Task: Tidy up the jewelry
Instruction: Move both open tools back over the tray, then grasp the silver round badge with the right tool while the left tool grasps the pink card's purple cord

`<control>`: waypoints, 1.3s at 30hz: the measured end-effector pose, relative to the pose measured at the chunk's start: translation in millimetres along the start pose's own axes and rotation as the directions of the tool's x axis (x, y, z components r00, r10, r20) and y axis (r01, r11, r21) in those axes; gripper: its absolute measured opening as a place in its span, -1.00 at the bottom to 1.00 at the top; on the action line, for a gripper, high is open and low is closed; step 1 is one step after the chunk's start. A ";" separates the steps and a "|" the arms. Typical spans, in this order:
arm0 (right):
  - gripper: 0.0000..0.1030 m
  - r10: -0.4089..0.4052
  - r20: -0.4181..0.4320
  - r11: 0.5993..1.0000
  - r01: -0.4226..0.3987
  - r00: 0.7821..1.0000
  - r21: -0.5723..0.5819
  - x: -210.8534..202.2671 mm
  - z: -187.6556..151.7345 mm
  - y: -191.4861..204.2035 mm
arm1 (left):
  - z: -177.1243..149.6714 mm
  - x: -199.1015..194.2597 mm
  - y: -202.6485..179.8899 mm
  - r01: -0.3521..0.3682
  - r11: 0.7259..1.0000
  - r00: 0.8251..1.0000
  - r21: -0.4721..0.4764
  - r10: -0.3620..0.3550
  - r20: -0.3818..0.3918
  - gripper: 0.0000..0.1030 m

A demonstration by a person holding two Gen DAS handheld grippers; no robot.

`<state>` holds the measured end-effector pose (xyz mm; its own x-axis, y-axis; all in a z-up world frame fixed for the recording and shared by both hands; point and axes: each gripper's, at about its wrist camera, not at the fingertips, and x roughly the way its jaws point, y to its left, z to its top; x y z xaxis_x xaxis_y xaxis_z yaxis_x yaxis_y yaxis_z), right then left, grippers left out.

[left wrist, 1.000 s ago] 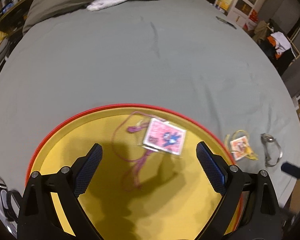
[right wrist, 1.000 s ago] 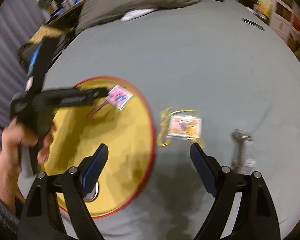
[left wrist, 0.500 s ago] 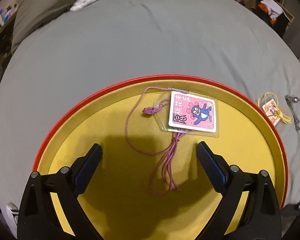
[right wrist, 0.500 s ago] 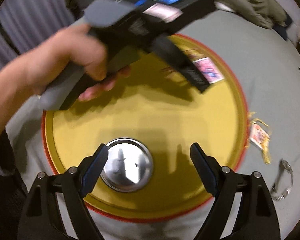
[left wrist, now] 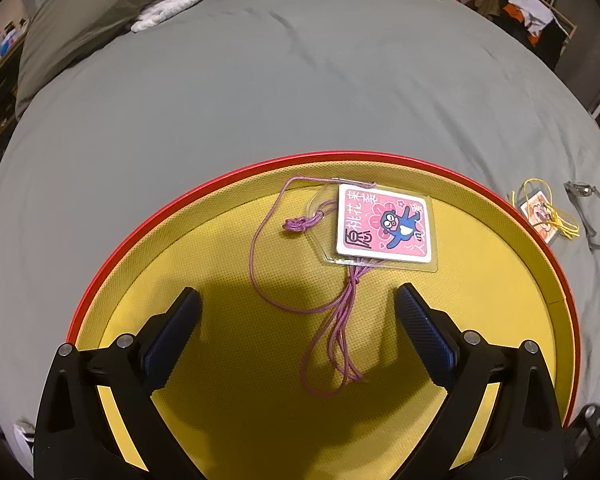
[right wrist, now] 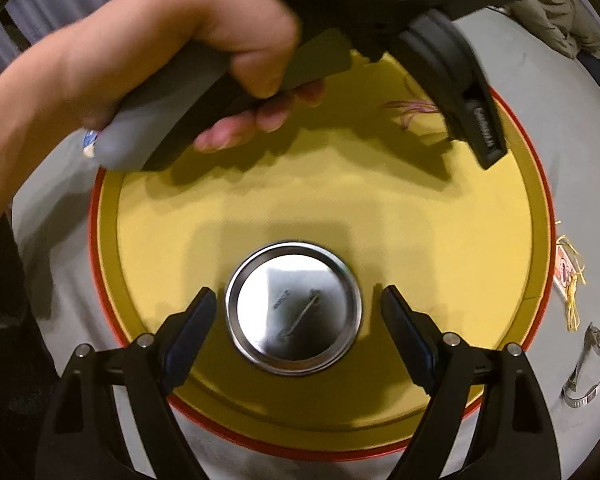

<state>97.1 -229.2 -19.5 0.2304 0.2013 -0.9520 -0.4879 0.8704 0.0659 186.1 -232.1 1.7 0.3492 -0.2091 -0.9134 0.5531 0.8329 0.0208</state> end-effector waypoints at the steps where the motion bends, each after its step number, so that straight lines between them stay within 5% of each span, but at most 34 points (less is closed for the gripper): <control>1: 0.56 -0.012 -0.011 1.000 0.012 1.000 -0.010 3.2 -0.4 1.9 | 0.0 0.3 -0.7 -0.001 1.000 1.000 0.000 0.001 0.001 0.84; 14: 0.60 -0.015 0.041 1.000 0.016 0.999 -0.024 8.1 -10.3 6.9 | -5.8 -5.5 -5.8 -0.006 1.000 1.000 0.003 0.006 0.014 0.76; 17: 0.50 -0.010 0.045 1.000 0.012 0.999 -0.027 4.1 -14.3 6.8 | -7.3 -10.3 -11.7 0.004 1.000 1.000 0.027 -0.005 0.027 0.48; 22: 0.37 -0.009 0.048 0.999 0.011 0.999 -0.030 -7.2 -27.5 1.8 | -4.7 -16.9 -21.3 0.003 0.999 1.000 0.043 -0.004 0.031 -0.65; 25: 0.36 -0.012 0.049 1.000 0.014 0.999 -0.026 -11.8 -28.3 -0.3 | -3.2 -16.6 -24.7 -0.012 0.998 0.999 0.056 0.010 0.030 -0.93; 39: 0.36 -0.006 0.101 1.000 0.006 0.995 -0.002 -48.9 -31.4 -10.6 | -11.0 -22.1 -31.3 -0.037 0.998 0.997 0.048 0.034 0.062 -0.96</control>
<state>64.6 -262.4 17.0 0.3169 0.2405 -0.9175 -0.4878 0.8709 0.0598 152.7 -247.9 16.7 0.4142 -0.2125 -0.8850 0.5756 0.8144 0.0738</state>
